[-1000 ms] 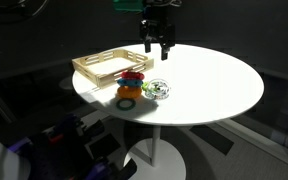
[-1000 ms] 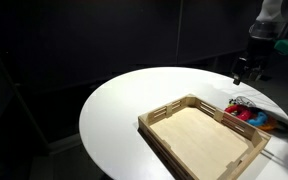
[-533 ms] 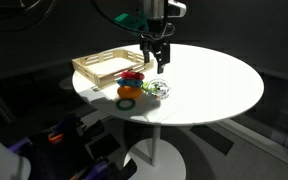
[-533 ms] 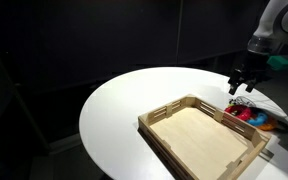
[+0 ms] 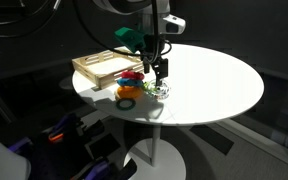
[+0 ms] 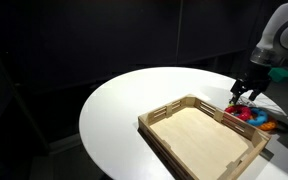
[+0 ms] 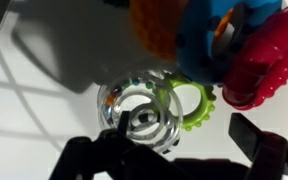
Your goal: Pick up the clear ring and put it in the wooden tray
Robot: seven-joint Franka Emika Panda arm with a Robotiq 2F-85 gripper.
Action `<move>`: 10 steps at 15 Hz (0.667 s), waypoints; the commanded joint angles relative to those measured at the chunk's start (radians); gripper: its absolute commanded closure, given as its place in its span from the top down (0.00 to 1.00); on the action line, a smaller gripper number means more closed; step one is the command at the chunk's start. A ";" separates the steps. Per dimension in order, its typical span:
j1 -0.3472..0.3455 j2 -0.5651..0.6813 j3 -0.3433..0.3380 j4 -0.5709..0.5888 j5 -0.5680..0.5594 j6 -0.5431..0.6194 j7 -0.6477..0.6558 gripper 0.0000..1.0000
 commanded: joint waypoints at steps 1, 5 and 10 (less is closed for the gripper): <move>-0.003 0.020 -0.013 -0.020 0.008 0.073 0.003 1.00; -0.001 0.047 -0.016 -0.022 0.009 0.121 0.002 1.00; 0.001 0.058 -0.015 -0.020 0.009 0.130 0.007 0.54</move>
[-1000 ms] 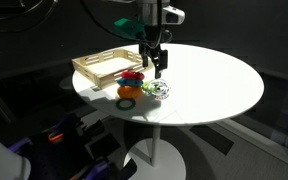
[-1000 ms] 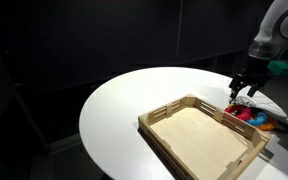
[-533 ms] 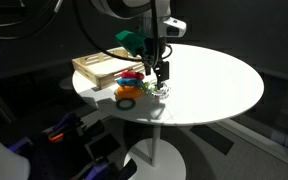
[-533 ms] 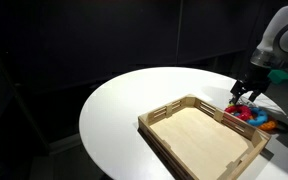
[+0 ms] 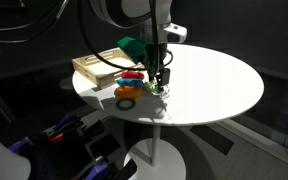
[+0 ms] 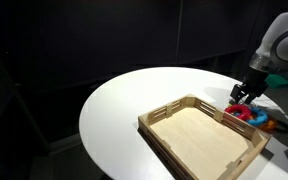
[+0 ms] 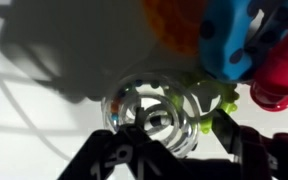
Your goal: Pick up the clear ring and put it in the wooden tray
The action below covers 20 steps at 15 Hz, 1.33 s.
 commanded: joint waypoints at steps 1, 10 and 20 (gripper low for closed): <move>0.003 -0.003 -0.003 -0.004 0.012 0.013 0.006 0.49; 0.022 -0.089 0.025 0.026 0.068 -0.060 -0.019 0.10; 0.124 -0.117 0.092 0.145 0.250 -0.150 -0.070 0.10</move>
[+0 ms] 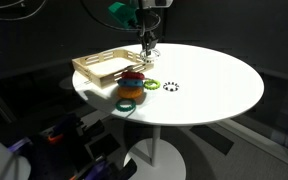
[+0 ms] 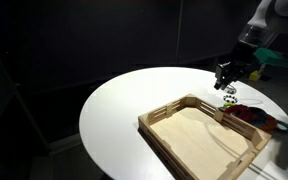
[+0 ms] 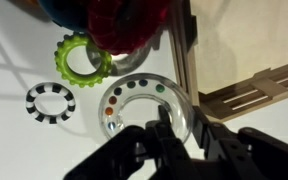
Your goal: Pick up the clear ring and put it in the wooden tray
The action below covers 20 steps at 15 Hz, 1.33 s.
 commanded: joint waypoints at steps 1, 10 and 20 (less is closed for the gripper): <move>0.026 0.012 0.024 0.053 0.039 -0.057 -0.027 0.09; 0.096 0.094 0.102 0.140 0.023 -0.141 -0.013 0.09; 0.123 0.198 0.153 0.170 0.009 -0.203 -0.025 0.09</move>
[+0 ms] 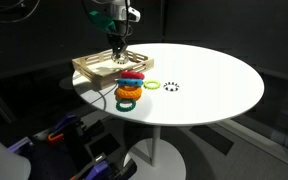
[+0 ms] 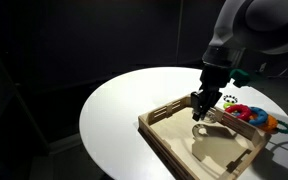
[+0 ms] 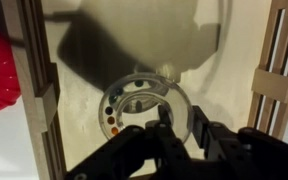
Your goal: Pick up the clear ring and put it in the wooden tray
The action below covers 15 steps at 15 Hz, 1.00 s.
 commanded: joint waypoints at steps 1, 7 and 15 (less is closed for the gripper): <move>-0.004 0.035 0.008 0.022 -0.010 -0.038 -0.022 0.09; -0.004 0.081 0.013 0.020 -0.019 -0.066 -0.027 0.14; -0.026 0.052 0.002 0.032 -0.014 -0.131 -0.049 0.98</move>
